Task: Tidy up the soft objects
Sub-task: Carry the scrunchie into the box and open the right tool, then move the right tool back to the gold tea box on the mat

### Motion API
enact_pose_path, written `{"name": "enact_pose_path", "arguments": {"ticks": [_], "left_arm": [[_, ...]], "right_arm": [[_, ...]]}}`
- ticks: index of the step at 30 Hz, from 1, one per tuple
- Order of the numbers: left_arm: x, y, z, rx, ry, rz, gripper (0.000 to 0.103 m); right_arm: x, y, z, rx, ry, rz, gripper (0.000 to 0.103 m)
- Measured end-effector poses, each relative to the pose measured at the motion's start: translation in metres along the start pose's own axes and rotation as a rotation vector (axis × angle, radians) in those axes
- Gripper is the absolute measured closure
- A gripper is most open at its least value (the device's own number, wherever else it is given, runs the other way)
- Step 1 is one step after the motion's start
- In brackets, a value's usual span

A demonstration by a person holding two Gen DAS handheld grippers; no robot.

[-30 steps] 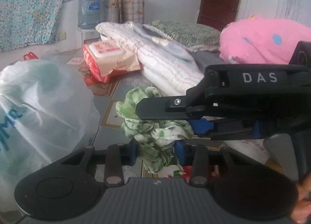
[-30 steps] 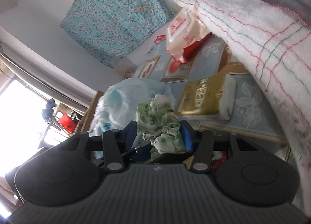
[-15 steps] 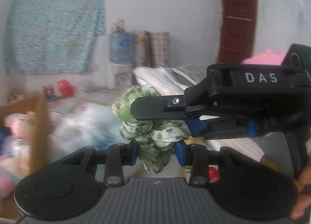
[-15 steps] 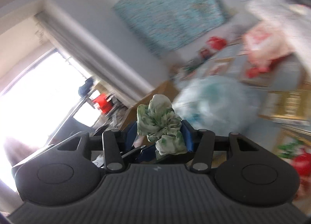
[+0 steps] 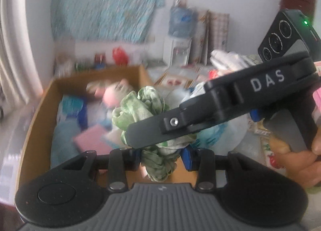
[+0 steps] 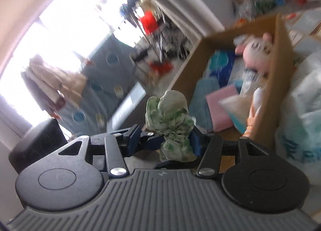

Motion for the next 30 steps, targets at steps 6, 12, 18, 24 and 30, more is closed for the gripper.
{"name": "enact_pose_path", "arguments": {"ticks": [6, 12, 18, 24, 30], "left_arm": [[-0.045, -0.042, 0.017, -0.05, -0.124, -0.092, 0.063], [-0.07, -0.053, 0.031, -0.104, -0.203, -0.15, 0.061], [-0.079, -0.058, 0.036, -0.101, -0.247, -0.141, 0.055], [-0.081, -0.065, 0.034, -0.097, -0.247, -0.148, 0.042], [-0.083, -0.069, 0.026, -0.091, -0.244, -0.166, 0.039]], "right_arm": [[-0.005, 0.014, 0.057, -0.124, -0.145, 0.014, 0.051], [-0.013, 0.035, 0.083, -0.206, -0.229, 0.03, 0.046], [-0.019, 0.041, 0.099, -0.257, -0.285, 0.007, 0.032], [-0.021, 0.043, 0.111, -0.293, -0.322, -0.034, 0.018], [-0.025, 0.047, 0.118, -0.314, -0.361, -0.056, 0.016]]}}
Point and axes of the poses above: each gripper's, at about its wrist camera, not at the fingertips, and z roughly the way its jaws point, y to its right, x to its top, the point moved 10 cm from there along z, roughly the way its jaws point, and after that the axes turned 9 degrees about z, right-handed, at the moved point
